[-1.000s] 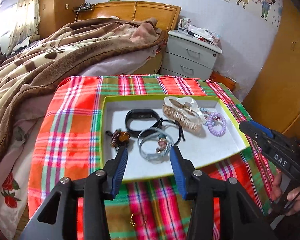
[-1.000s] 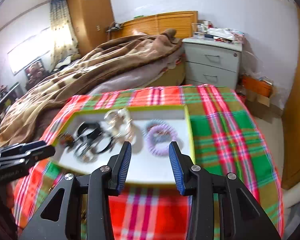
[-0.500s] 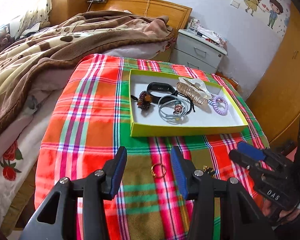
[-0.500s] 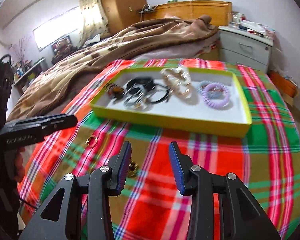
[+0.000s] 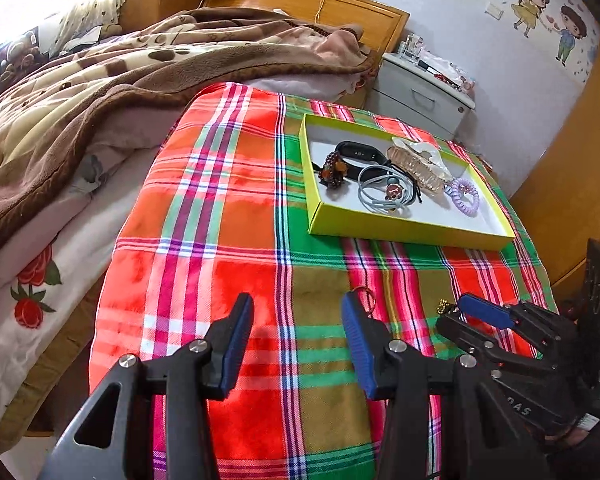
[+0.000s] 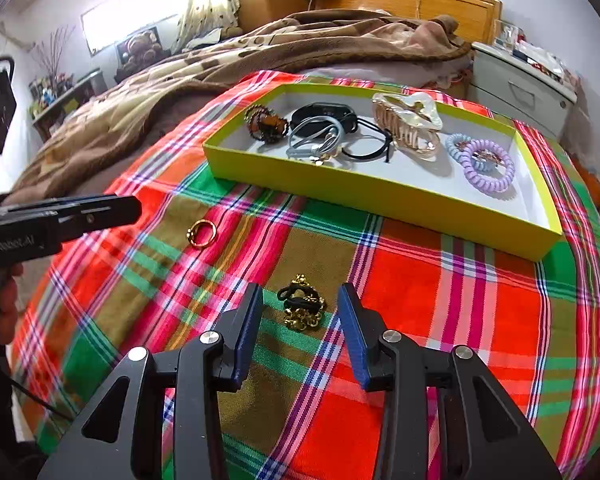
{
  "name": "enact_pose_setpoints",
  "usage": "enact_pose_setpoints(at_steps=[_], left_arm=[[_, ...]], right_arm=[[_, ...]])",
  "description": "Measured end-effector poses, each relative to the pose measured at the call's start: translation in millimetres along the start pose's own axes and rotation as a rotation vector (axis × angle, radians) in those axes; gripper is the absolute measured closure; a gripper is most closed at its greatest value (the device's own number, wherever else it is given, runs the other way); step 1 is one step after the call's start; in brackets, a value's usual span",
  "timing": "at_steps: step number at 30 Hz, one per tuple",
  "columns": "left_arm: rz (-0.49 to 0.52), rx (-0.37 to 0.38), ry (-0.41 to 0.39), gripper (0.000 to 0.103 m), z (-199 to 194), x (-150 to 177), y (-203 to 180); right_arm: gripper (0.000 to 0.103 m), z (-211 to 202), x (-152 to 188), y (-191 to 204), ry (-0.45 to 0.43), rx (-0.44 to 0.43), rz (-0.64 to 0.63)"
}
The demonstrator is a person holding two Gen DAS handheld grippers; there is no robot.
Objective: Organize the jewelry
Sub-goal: 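Move both open tools toward the gold ring and gold-black ornament, then grasp the gold-black ornament with right tool while left tool grasps the gold ring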
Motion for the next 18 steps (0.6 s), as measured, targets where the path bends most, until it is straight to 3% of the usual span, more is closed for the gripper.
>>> enact_pose_setpoints(at_steps=[6,10,18], left_arm=[[0.004,0.000,0.010,0.055,2,2,0],[0.009,0.004,0.020,0.055,5,4,-3],[0.040,0.016,0.030,0.055,9,6,-13]], right_arm=[[0.064,-1,2,2,-0.001,0.028,-0.023],[0.081,-2,3,3,-0.002,0.062,-0.048],[0.084,-10,4,-5,-0.025,0.069,-0.015]])
Point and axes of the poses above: each gripper's, at about its wrist camera, not at the fingertips, and z roughly the way its jaws point, y to its left, x to its underside, the point moved 1 cm from there along z, roughly the way its jaws point, and after that the axes turned 14 degrees about -y, right-handed, at the moved point
